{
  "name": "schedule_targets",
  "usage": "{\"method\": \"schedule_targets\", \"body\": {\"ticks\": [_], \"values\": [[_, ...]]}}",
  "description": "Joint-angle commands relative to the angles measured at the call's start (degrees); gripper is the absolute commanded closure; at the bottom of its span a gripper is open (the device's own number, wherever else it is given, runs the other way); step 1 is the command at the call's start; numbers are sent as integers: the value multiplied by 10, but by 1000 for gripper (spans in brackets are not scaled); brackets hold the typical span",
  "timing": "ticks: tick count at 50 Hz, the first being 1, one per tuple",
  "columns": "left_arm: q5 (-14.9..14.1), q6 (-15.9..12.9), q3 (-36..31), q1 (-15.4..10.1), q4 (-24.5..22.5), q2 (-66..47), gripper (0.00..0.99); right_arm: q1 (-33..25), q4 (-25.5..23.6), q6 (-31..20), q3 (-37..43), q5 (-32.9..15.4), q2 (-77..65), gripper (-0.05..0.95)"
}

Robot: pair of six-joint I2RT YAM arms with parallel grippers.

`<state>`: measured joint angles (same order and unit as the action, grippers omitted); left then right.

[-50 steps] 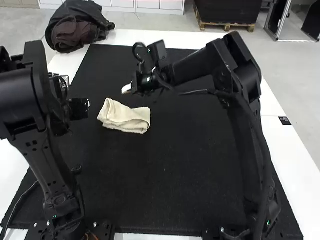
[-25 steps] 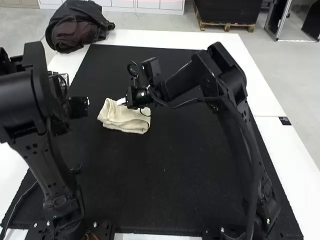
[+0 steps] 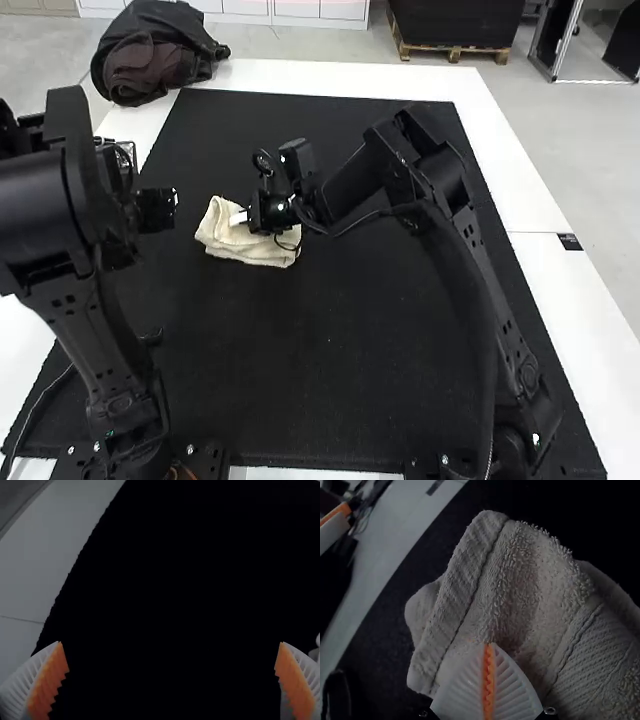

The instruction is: Fold the towel.

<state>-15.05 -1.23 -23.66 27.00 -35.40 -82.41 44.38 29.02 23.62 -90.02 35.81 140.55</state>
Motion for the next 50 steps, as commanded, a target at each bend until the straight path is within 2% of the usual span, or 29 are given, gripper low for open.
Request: {"method": "schedule_targets", "body": {"ticks": [1,13,25,35,41,50], "values": [[-10,2,-6,2,-5,12,28,18,11,10,-22,6,13,928],[-14,7,-6,2,5,18,28,31,31,10,-31,5,55,928],[-17,6,1,4,22,40,28,38,45,31,-43,-8,103,928],[-19,9,-4,3,38,71,28,33,42,57,-52,-8,59,928],[-19,10,-5,2,51,89,28,31,-11,71,-89,-8,45,928],[-22,11,0,2,68,103,28,13,-73,46,-127,-5,69,928]]}}
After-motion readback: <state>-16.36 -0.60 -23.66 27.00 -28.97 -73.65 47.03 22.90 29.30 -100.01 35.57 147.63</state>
